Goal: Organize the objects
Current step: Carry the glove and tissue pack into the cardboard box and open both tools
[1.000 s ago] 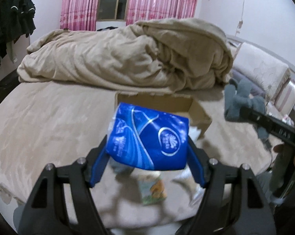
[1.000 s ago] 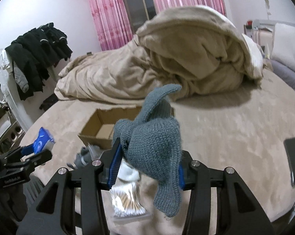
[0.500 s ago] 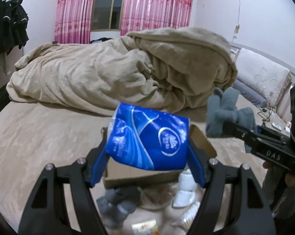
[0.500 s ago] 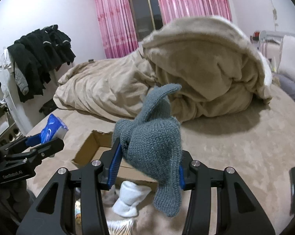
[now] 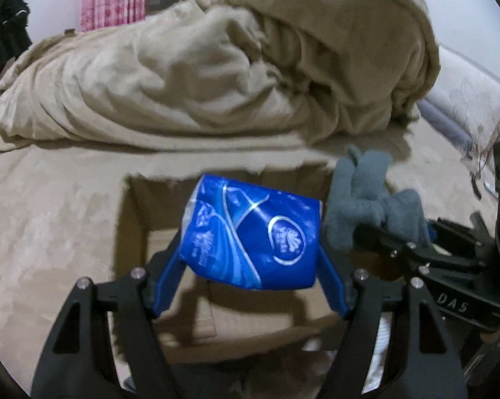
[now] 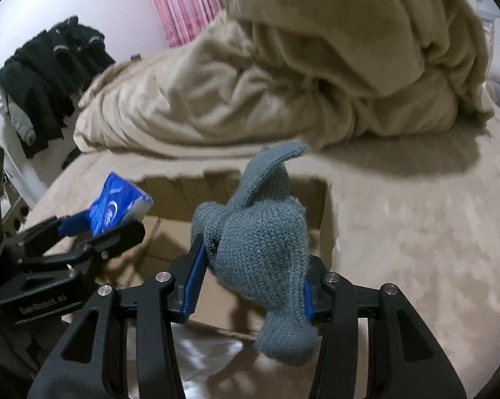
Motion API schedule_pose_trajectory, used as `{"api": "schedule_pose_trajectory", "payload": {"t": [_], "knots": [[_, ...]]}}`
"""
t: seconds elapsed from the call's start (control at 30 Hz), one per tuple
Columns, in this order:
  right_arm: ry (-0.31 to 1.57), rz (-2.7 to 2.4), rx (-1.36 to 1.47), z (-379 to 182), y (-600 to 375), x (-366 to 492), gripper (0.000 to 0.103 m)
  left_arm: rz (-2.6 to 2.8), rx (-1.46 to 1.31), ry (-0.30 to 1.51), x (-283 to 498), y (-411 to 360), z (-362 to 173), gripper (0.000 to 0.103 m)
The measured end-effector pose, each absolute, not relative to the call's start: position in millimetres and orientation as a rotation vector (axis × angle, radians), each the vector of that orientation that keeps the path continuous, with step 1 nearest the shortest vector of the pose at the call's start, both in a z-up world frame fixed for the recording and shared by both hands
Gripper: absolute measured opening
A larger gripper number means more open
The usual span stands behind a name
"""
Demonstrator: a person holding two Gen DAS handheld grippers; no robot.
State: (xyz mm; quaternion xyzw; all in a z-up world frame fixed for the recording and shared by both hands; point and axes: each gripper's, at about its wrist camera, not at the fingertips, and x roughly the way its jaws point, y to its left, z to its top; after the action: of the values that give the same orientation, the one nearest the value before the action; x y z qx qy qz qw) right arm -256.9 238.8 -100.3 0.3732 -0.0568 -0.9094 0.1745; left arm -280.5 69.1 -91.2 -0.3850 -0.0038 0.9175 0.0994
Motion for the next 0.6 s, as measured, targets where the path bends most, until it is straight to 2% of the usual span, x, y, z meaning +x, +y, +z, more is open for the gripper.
{"api": "schedule_pose_trajectory", "payload": {"t": [0.1,0.5,0.57,0.6], "knots": [[-0.107,-2.592,1.033,-104,234,-257,0.050,2.752,-1.153,0.100,-284,73,-102,0.074],[-0.077,-2.606,1.001,-103,231,-253,0.057,2.738,-1.153,0.028,-275,67,-93,0.077],[-0.089,-2.614,0.966,-100,234,-250,0.062,2.762,-1.133,0.027,-272,66,-86,0.081],[-0.094,-2.630,0.950,-97,236,-248,0.069,2.775,-1.121,0.027,-269,65,-83,0.085]]}}
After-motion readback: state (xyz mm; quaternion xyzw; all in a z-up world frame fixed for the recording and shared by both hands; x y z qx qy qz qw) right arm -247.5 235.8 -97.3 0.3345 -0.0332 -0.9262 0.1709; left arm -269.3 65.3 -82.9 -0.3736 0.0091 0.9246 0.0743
